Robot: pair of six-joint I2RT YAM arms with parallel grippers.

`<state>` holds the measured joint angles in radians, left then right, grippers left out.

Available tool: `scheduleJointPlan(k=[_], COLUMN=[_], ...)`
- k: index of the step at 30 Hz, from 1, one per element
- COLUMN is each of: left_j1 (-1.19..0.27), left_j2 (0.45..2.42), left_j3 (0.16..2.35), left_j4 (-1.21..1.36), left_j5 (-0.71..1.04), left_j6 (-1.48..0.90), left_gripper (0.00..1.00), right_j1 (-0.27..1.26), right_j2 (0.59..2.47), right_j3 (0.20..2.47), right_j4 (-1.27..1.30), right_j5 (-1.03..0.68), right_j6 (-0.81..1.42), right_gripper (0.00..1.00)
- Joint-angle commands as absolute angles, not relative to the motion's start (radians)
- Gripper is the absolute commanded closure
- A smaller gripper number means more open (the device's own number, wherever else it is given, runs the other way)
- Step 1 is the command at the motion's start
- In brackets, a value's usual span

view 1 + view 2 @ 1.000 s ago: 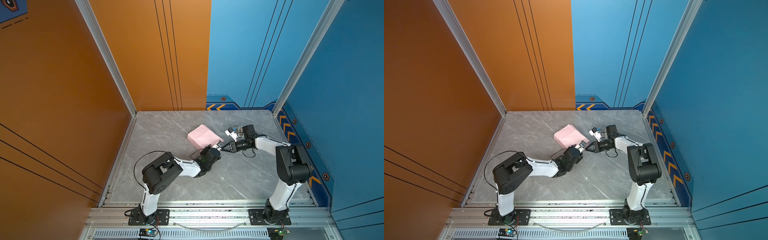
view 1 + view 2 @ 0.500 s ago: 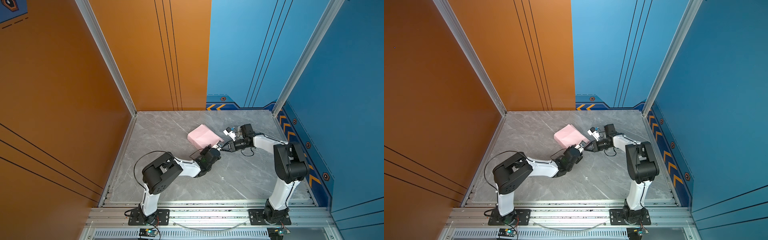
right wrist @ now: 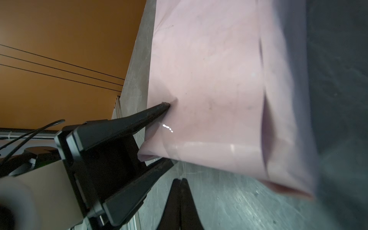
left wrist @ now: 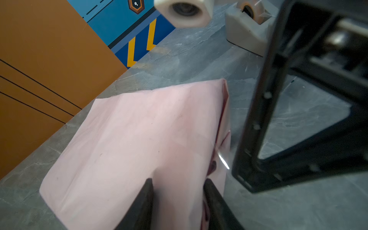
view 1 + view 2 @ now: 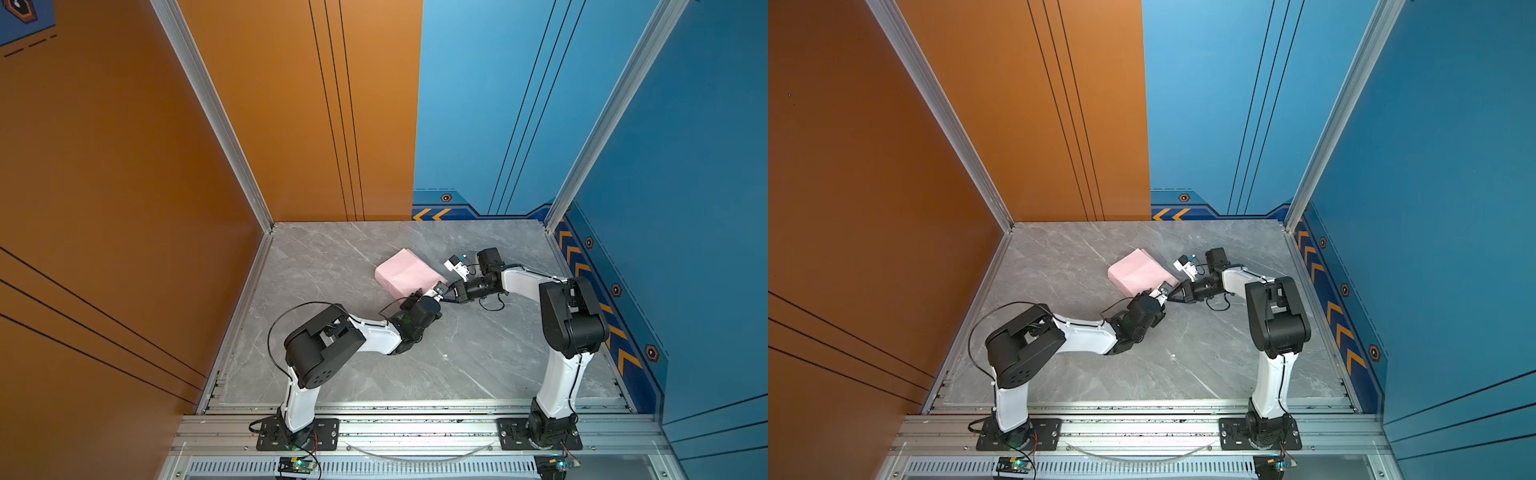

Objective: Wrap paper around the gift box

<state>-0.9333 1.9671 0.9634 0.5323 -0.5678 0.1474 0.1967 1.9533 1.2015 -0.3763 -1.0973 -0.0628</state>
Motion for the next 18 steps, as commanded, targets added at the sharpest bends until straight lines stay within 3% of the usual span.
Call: scheduleJointPlan(k=[1, 18], left_j1=[-0.936, -0.937], left_j2=[2.157, 2.155], left_j3=[0.854, 0.850], left_j4=[0.108, 0.112], left_j5=[-0.299, -0.299], left_j6=[0.069, 0.070], left_gripper=[0.59, 0.59], right_j1=[0.206, 0.218], right_j2=[1.969, 2.013], right_j3=[1.232, 1.257], right_j4=[-0.403, -0.386], right_j5=[-1.114, -1.100], right_j6=[-0.040, 0.004], right_gripper=[1.00, 1.00])
